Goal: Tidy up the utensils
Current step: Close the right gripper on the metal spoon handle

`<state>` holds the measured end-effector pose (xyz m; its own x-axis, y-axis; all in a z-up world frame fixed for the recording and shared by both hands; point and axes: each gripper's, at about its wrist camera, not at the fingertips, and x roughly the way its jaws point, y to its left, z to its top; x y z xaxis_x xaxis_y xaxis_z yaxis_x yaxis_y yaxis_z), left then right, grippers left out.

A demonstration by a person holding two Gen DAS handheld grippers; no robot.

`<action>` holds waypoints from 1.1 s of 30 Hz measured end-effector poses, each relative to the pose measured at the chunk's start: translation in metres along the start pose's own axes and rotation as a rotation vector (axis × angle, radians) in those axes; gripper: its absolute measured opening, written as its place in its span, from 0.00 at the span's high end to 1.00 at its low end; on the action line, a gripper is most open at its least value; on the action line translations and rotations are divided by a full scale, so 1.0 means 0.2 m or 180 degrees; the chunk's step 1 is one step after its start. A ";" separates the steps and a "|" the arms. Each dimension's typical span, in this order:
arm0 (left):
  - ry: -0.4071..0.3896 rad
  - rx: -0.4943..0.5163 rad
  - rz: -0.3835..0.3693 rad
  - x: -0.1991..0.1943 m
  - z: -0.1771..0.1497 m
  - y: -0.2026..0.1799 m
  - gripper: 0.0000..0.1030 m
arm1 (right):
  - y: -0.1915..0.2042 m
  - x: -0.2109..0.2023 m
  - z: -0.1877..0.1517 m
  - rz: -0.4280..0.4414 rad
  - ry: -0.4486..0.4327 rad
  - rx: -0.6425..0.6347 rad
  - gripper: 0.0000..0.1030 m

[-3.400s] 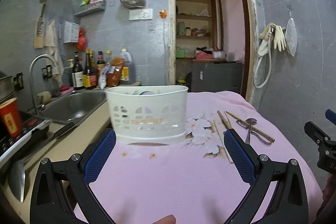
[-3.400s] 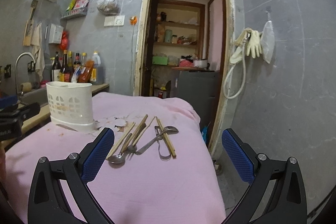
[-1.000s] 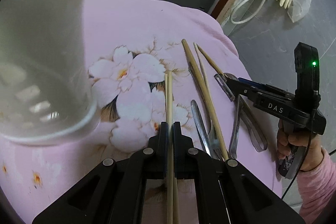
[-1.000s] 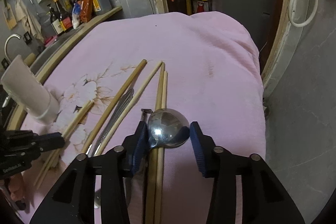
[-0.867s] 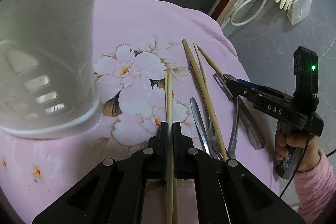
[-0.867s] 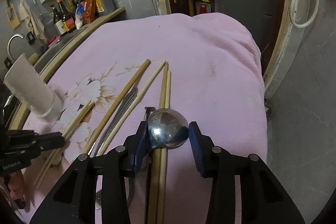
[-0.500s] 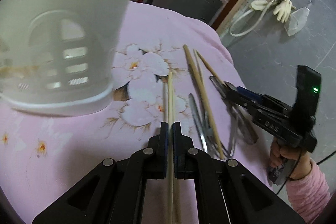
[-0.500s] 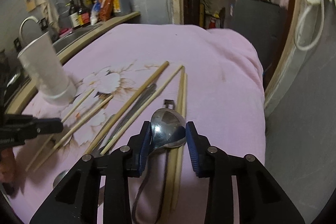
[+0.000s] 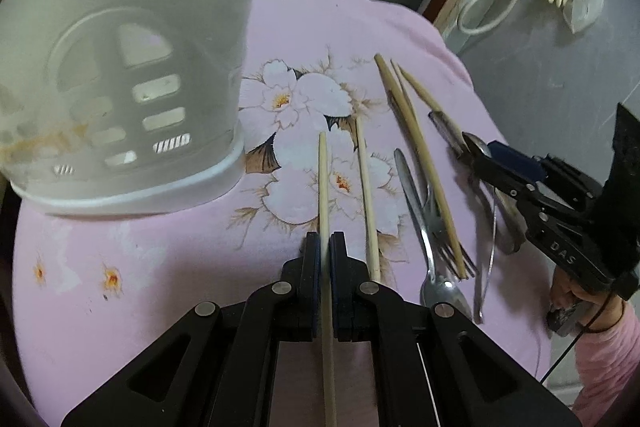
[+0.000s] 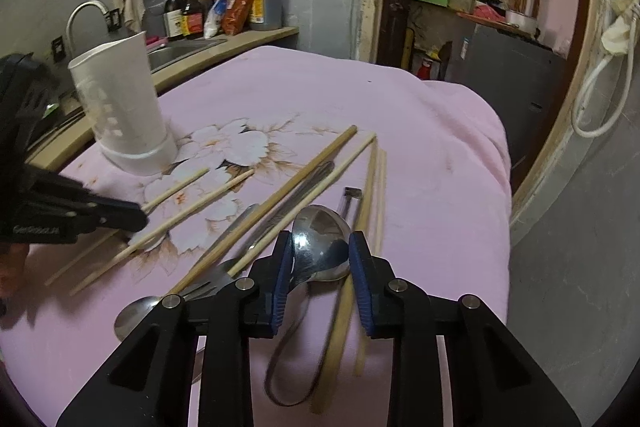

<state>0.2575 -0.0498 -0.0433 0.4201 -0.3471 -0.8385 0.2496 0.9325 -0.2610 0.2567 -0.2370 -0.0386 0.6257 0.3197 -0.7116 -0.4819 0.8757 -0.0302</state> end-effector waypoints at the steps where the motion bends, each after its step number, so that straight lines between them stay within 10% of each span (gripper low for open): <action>1: 0.0050 0.0051 0.0031 0.01 0.01 -0.01 0.96 | 0.01 0.00 0.00 -0.0008 -0.0002 -0.0025 0.75; 21: -0.0028 -0.0197 -0.0150 -0.06 -0.08 0.06 0.98 | 0.22 -0.07 -0.08 0.0168 -0.0048 -0.0470 0.80; 33: 0.0197 -0.0192 -0.0274 -0.09 -0.08 0.09 0.97 | 0.17 -0.03 -0.09 0.0440 0.0406 0.0039 0.66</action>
<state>0.2403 -0.0261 -0.0411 0.3442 -0.4209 -0.8393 0.2286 0.9045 -0.3599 0.2258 -0.2163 -0.0477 0.4709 0.3895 -0.7916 -0.5498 0.8313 0.0819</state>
